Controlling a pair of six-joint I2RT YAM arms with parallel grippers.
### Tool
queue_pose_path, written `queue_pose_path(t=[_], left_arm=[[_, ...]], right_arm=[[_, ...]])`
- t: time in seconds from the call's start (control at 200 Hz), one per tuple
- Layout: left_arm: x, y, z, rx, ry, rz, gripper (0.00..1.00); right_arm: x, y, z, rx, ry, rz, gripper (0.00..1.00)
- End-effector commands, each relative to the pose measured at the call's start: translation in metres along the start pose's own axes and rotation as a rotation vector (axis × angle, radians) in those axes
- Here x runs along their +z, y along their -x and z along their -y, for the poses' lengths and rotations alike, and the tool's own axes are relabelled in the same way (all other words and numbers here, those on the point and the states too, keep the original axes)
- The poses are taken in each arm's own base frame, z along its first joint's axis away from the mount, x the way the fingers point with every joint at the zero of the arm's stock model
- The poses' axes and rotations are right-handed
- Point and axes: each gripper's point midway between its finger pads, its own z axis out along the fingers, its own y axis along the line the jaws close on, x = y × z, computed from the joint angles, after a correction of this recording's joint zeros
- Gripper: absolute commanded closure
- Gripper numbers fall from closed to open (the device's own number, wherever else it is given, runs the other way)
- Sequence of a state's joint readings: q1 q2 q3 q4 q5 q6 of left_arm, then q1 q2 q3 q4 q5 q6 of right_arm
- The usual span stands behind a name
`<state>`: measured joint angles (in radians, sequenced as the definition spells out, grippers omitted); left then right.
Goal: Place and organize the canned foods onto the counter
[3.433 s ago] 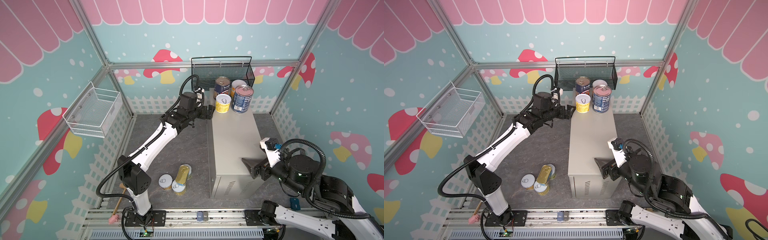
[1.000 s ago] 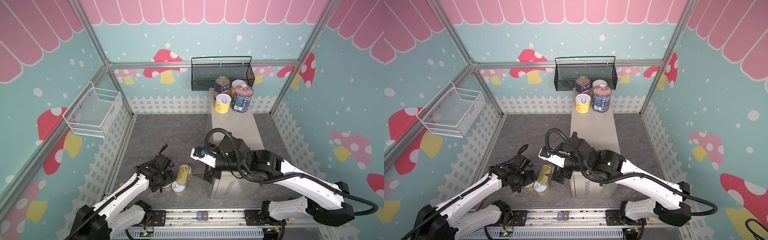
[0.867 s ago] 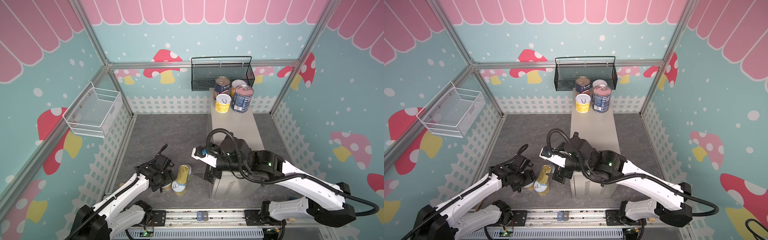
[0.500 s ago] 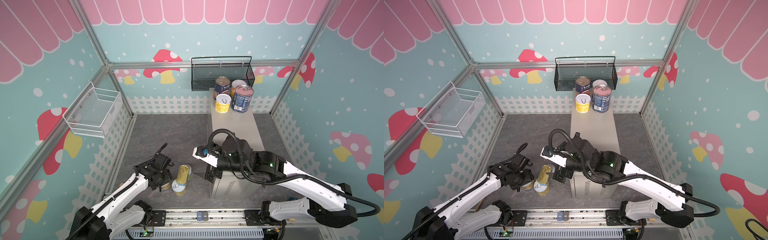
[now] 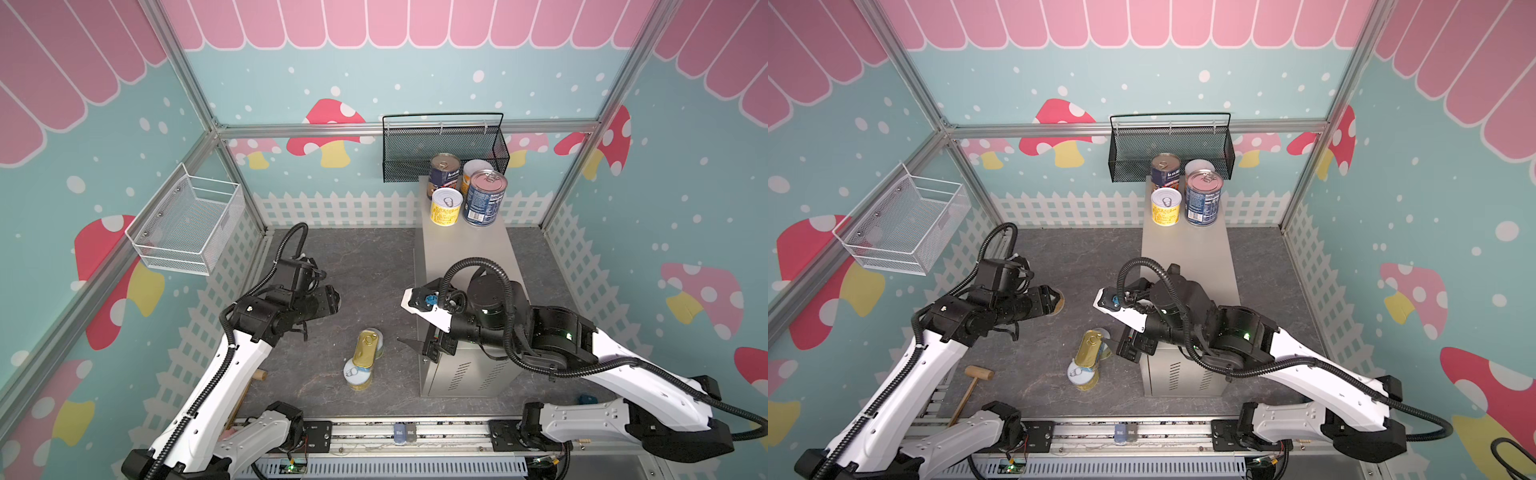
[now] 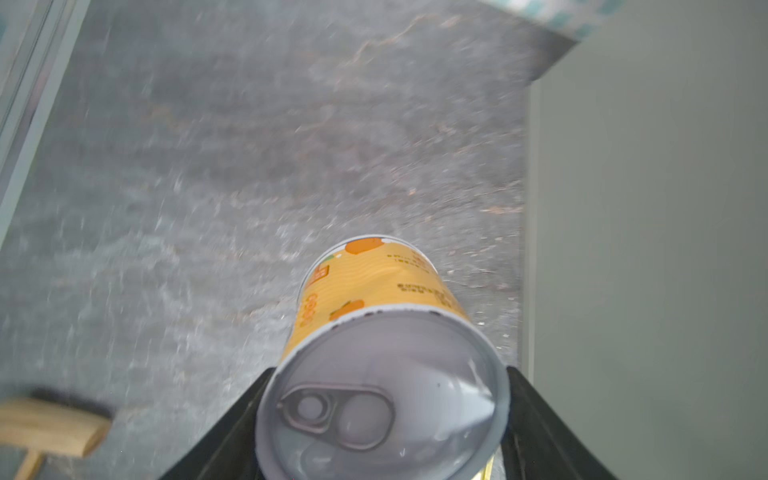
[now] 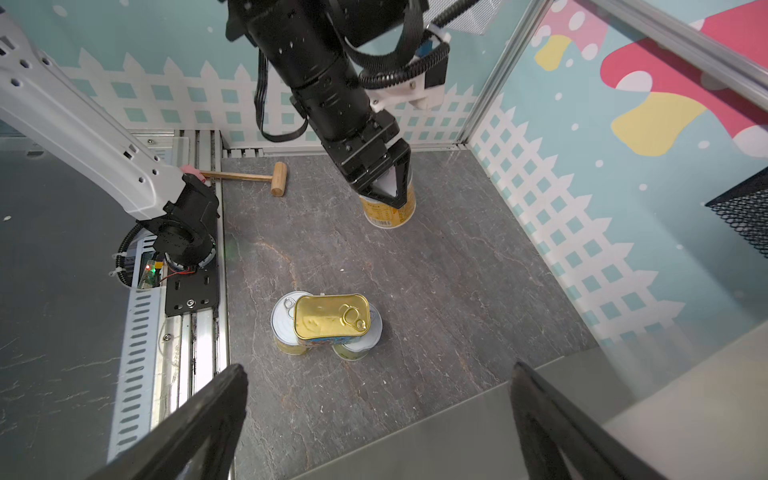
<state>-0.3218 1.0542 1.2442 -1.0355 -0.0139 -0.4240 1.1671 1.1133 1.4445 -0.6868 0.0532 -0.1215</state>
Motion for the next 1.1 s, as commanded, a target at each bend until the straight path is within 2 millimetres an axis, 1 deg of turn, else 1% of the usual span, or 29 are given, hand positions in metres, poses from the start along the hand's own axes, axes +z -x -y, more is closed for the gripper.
queue_pose_path(t=[0.0, 0.11, 0.205, 0.27, 0.41, 0.485, 0.565, 0.69, 0.851, 0.941, 1.091], left_arm=[[-0.023, 0.019, 0.027, 0.152, -0.113, 0.022, 0.9], [-0.033, 0.029, 0.039, 0.184, -0.154, 0.025, 0.92], [-0.045, 0.033, 0.057, 0.212, -0.244, 0.024, 0.93], [-0.058, 0.037, 0.073, 0.235, -0.325, 0.033, 0.93], [-0.088, 0.045, 0.101, 0.281, -0.478, 0.06, 0.92], [-0.102, 0.048, 0.11, 0.296, -0.531, 0.081, 0.92], [-0.114, 0.051, 0.117, 0.311, -0.574, 0.097, 0.92], [-0.129, 0.047, 0.132, 0.337, -0.674, 0.086, 0.92], [-0.144, 0.041, 0.146, 0.371, -0.771, 0.083, 0.92], [-0.148, 0.037, 0.152, 0.387, -0.802, 0.071, 0.91], [-0.151, 0.029, 0.159, 0.41, -0.838, 0.049, 0.9]], right_arm=[[-0.014, -0.004, 0.0, -0.054, -0.017, 0.02, 0.01], [-0.02, -0.007, 0.002, -0.073, -0.033, 0.014, 0.01], [-0.026, -0.006, 0.002, -0.087, -0.034, 0.03, 0.01], [-0.028, -0.004, 0.001, -0.097, -0.029, 0.045, 0.01], [-0.026, -0.001, -0.005, -0.114, 0.01, 0.06, 0.0], [-0.025, 0.001, -0.006, -0.117, 0.014, 0.065, 0.01], [-0.022, 0.005, -0.006, -0.124, 0.018, 0.072, 0.01], [-0.018, 0.016, 0.001, -0.115, -0.014, 0.091, 0.01], [-0.003, 0.024, -0.002, -0.126, 0.015, 0.087, 0.01], [0.005, 0.029, 0.003, -0.127, -0.01, 0.091, 0.01], [0.01, 0.041, 0.009, -0.139, -0.045, 0.128, 0.01]])
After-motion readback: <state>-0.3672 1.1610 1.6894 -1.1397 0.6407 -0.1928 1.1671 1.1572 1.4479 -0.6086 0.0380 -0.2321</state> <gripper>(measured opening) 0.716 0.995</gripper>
